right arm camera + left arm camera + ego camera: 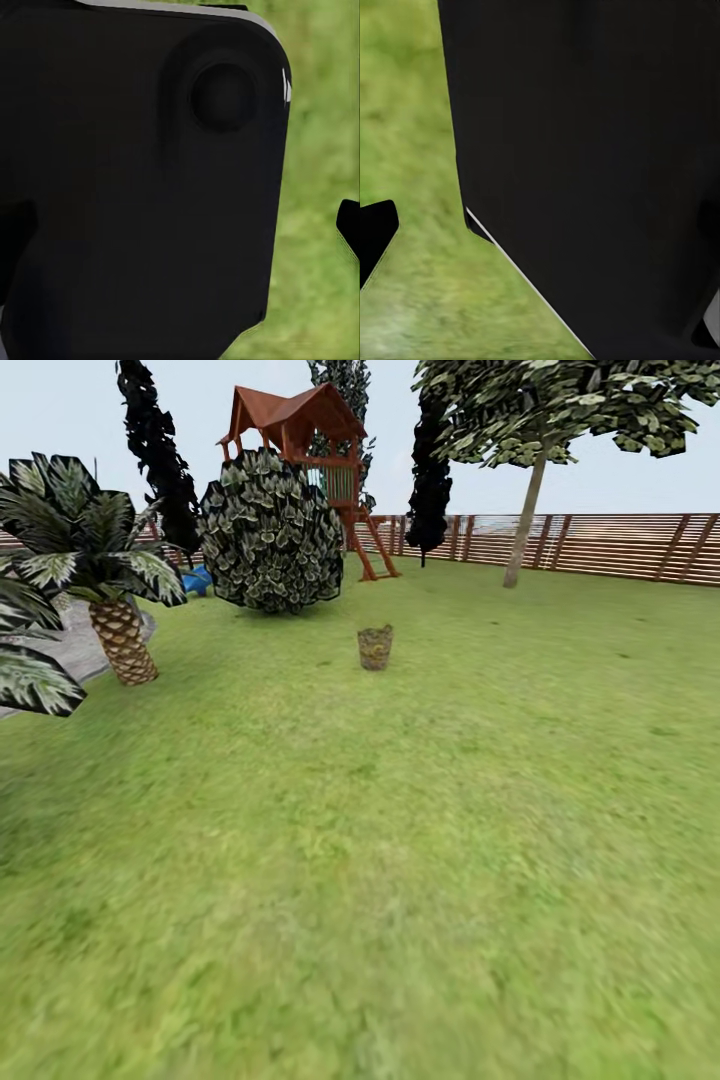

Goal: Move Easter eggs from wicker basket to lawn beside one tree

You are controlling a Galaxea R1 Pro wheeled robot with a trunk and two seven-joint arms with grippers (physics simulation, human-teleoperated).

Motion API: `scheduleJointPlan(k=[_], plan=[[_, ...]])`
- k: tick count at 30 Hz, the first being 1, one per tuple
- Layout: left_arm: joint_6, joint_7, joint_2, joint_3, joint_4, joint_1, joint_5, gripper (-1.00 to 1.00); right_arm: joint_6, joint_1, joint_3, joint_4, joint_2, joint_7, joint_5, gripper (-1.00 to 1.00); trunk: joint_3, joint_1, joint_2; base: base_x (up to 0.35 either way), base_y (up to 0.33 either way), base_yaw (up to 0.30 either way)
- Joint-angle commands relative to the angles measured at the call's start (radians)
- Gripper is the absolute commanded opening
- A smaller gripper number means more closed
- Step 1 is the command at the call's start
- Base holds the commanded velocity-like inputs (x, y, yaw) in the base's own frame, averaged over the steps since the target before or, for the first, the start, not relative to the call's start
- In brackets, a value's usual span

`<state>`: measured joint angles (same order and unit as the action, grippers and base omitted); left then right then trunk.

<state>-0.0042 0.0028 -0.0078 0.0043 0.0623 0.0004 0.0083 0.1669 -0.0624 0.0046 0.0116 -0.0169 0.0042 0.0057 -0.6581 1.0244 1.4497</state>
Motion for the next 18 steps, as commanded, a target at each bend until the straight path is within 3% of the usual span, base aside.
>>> scheduleJointPlan(k=[1,18], plan=[[0.000,0.000,0.000,0.000,0.001,0.000,0.001,1.00,0.003,0.000,0.000,-0.001,0.000,0.000,0.000,1.00,-0.001,0.001,0.000,0.339,0.074,0.000],[0.000,0.000,-0.001,0.000,0.001,0.000,0.001,1.00,0.003,0.000,0.001,-0.001,0.000,0.000,0.000,1.00,-0.001,0.001,0.000,0.340,0.074,0.000]])
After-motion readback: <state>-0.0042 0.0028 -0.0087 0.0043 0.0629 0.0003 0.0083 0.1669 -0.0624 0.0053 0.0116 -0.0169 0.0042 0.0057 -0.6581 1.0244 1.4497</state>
